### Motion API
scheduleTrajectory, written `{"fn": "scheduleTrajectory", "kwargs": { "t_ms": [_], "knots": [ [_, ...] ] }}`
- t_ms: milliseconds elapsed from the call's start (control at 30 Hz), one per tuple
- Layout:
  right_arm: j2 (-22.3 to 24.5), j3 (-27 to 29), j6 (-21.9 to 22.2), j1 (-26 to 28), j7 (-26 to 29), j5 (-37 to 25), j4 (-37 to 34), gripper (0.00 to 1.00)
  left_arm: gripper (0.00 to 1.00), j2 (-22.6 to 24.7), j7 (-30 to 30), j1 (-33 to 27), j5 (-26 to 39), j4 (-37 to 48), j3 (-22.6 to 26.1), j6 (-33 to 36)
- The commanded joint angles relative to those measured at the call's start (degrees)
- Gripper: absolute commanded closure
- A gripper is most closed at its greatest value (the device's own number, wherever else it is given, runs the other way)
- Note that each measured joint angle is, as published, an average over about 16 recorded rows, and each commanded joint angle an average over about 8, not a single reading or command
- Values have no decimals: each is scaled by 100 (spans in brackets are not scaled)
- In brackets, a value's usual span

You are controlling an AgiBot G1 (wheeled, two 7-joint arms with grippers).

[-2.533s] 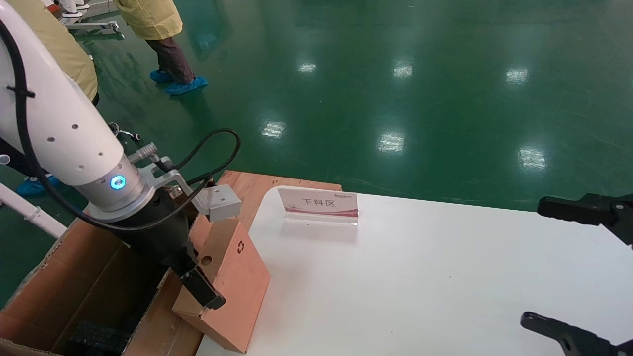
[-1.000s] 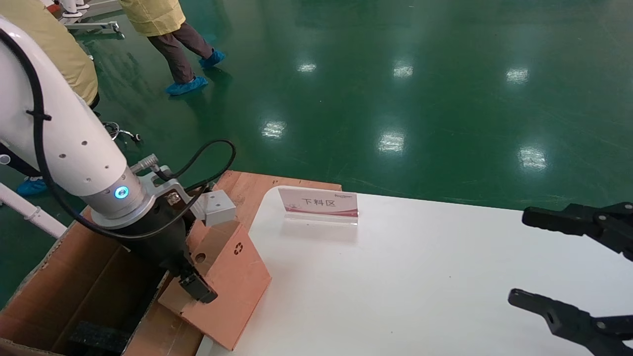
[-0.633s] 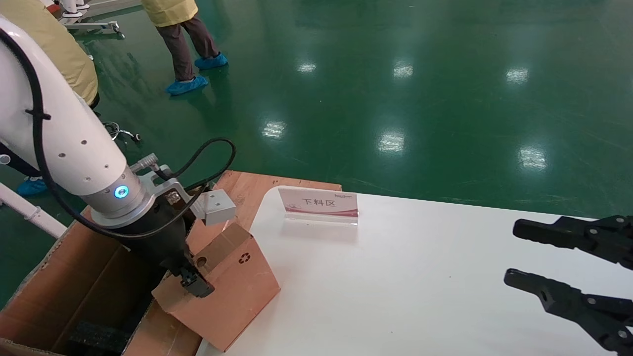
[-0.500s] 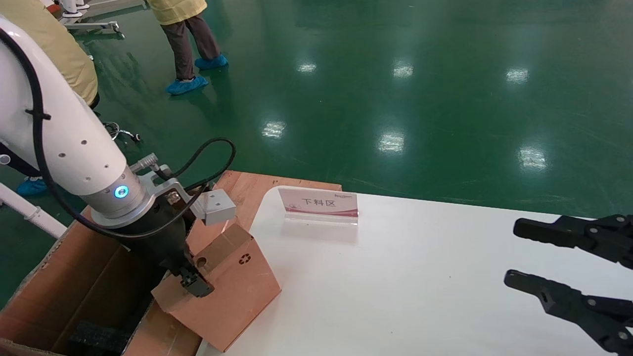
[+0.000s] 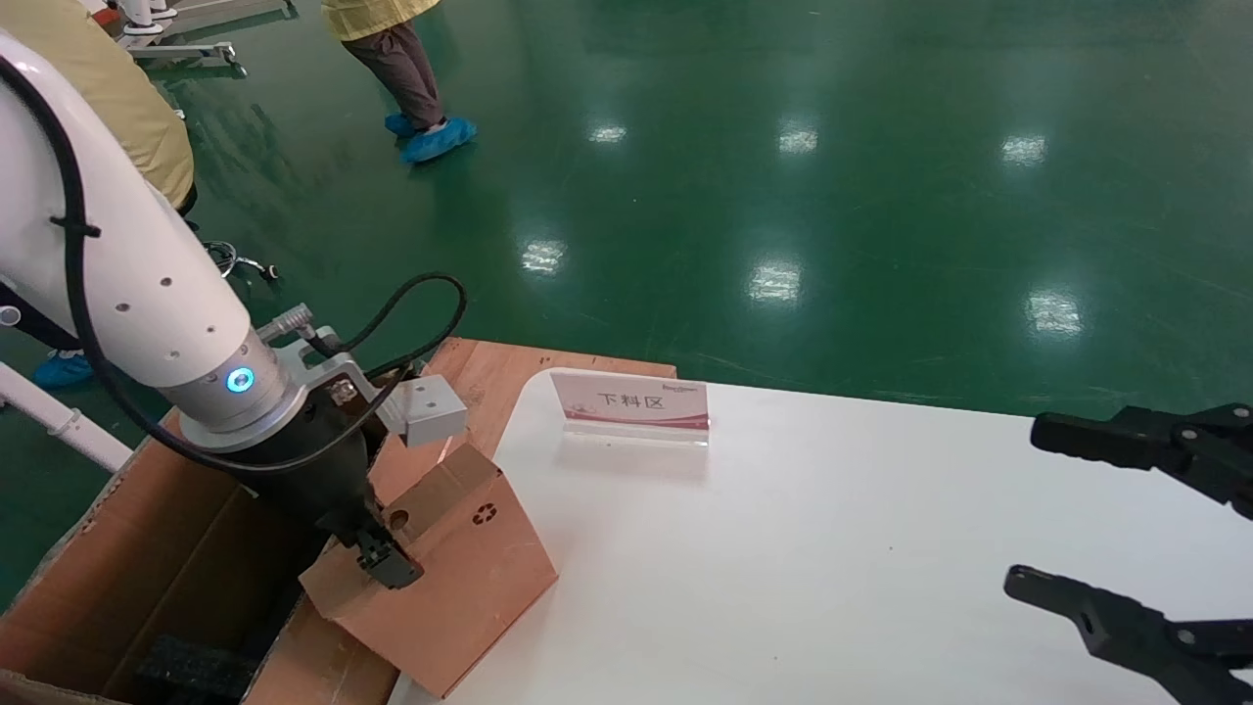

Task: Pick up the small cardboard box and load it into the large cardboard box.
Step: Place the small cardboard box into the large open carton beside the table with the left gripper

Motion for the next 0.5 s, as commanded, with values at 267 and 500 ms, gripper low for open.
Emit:
{"fn": "scheduleTrajectory", "kwargs": {
  "t_ms": [267, 500],
  "knots": [
    [0, -3, -1, 2, -2, 1, -3, 0, 100, -88, 216, -403, -99, 19, -207, 88],
    [1, -6, 0, 3, -4, 3, -4, 0, 100, -148, 380, -1215, -146, 7, -505, 416]
  ]
}}
